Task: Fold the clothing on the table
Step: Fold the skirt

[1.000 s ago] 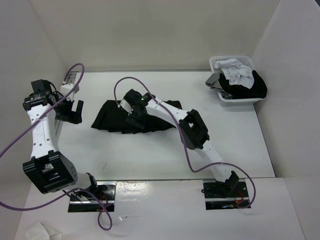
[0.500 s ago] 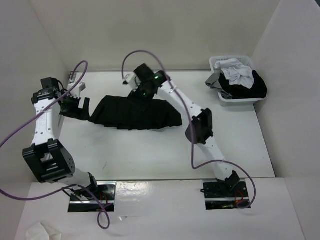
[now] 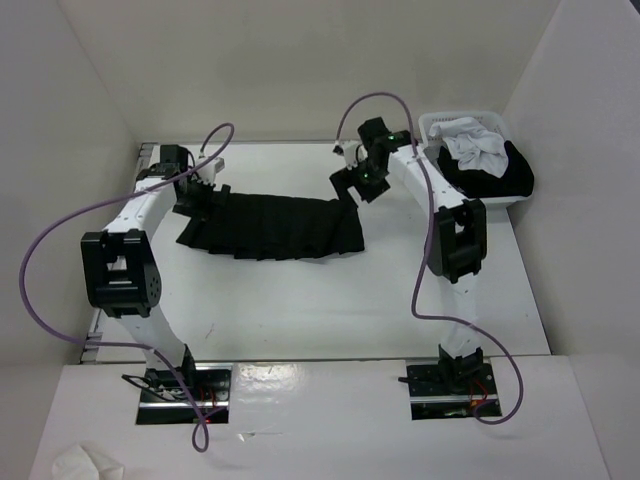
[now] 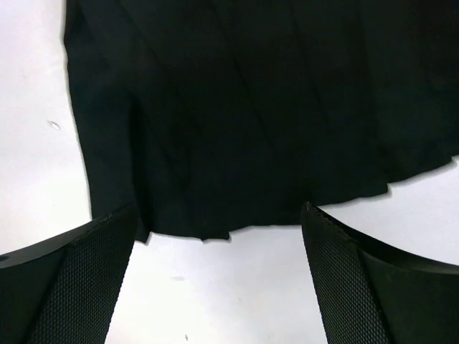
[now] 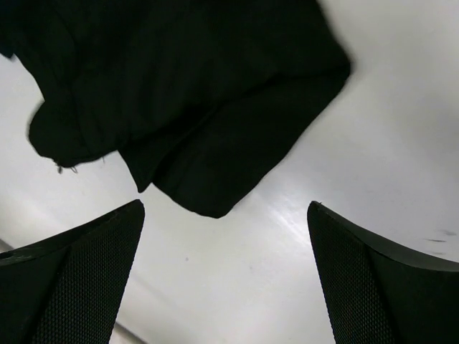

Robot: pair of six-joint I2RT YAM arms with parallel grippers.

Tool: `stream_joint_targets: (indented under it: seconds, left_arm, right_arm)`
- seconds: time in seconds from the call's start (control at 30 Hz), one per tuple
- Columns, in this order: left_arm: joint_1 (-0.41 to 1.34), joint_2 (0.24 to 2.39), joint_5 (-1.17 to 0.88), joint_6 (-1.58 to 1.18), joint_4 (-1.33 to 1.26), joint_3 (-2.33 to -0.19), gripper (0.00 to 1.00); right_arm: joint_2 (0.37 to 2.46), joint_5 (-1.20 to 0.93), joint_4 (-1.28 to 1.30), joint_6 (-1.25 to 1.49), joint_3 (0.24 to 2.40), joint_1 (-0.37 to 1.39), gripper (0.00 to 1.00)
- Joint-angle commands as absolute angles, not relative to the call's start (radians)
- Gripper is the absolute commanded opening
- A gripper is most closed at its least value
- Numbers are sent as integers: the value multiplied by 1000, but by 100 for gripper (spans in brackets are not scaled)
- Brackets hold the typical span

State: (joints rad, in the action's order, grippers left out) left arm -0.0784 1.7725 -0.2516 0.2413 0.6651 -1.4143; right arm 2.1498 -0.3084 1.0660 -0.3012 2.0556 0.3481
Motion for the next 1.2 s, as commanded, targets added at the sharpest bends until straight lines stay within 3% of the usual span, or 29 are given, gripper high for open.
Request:
stream_joint_targets:
  seconds: [0.0,0.3,1.17]
  left_arm:
    - [-57,1808,-137,160,542,-1448,99]
    - [-37,1827,15,104,469,-1391,99]
    - [-121,2009,-43,60,489,-1470,96]
  right_arm:
    - [2059,-308,971,-275,1953,379,98]
    - [2016,-284,916,-256,1833,379,98]
    - [1987,-284,897,-247,1793,379,98]
